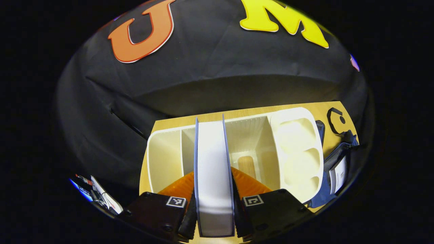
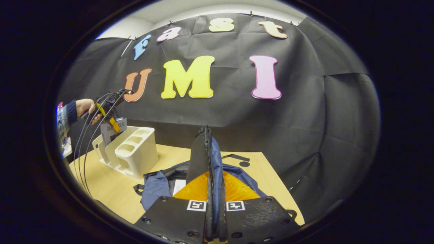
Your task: Open the schoolbag, grab two books from the bookshelf and put them into the schoolbag.
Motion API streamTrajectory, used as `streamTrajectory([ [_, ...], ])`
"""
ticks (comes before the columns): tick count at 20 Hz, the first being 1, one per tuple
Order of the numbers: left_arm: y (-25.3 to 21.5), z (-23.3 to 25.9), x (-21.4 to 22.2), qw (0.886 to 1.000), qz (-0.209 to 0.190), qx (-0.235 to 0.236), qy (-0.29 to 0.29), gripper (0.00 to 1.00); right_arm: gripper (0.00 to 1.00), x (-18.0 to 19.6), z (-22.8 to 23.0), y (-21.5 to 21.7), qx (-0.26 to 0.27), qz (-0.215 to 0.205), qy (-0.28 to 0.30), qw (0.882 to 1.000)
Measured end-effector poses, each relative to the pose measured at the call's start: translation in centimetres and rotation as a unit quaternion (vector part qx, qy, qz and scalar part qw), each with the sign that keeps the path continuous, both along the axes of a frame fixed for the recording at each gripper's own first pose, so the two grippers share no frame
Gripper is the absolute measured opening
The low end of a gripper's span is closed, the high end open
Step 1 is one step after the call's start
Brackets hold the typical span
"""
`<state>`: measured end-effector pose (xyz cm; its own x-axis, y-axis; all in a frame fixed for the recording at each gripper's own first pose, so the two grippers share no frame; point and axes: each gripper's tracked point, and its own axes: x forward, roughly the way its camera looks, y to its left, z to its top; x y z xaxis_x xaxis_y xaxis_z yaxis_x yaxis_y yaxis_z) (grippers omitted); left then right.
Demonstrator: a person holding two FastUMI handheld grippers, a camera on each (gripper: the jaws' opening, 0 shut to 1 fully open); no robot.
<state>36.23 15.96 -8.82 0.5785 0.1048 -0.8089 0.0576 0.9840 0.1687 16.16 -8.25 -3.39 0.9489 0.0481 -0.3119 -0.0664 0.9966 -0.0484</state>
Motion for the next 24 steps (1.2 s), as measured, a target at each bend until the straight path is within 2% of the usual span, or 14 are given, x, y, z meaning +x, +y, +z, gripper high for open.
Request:
streamTrajectory([
  [1,0.1,-0.1,-0.2,1.000,0.000,0.001,0.003,0.51,0.07,0.0,-0.2,0.2,0.001,0.001,0.002,1.000],
  [3,-0.1,0.1,-0.7,1.000,0.007,-0.007,-0.003,0.42,0.07,0.0,-0.2,0.3,-0.002,0.003,0.002,1.000],
  [4,-0.3,0.5,-1.0,1.000,0.008,-0.013,-0.014,0.46,0.06,0.0,-0.3,0.4,-0.003,0.005,0.001,1.000],
  [9,0.1,3.4,-4.9,0.998,0.013,-0.033,-0.056,0.46,0.06,0.2,-1.1,0.8,-0.017,0.008,0.006,1.000],
  [15,1.4,6.8,-11.6,0.987,0.056,-0.097,-0.115,0.46,0.07,0.6,-2.0,1.3,-0.026,0.008,0.013,1.000],
  [21,3.7,5.9,-18.5,0.979,0.093,-0.139,-0.113,0.46,0.07,1.0,-2.2,1.8,-0.032,0.008,0.020,0.999],
  [24,3.7,4.8,-21.5,0.969,0.119,-0.193,-0.097,0.46,0.07,1.1,-2.2,2.4,-0.040,0.011,0.023,0.999],
])
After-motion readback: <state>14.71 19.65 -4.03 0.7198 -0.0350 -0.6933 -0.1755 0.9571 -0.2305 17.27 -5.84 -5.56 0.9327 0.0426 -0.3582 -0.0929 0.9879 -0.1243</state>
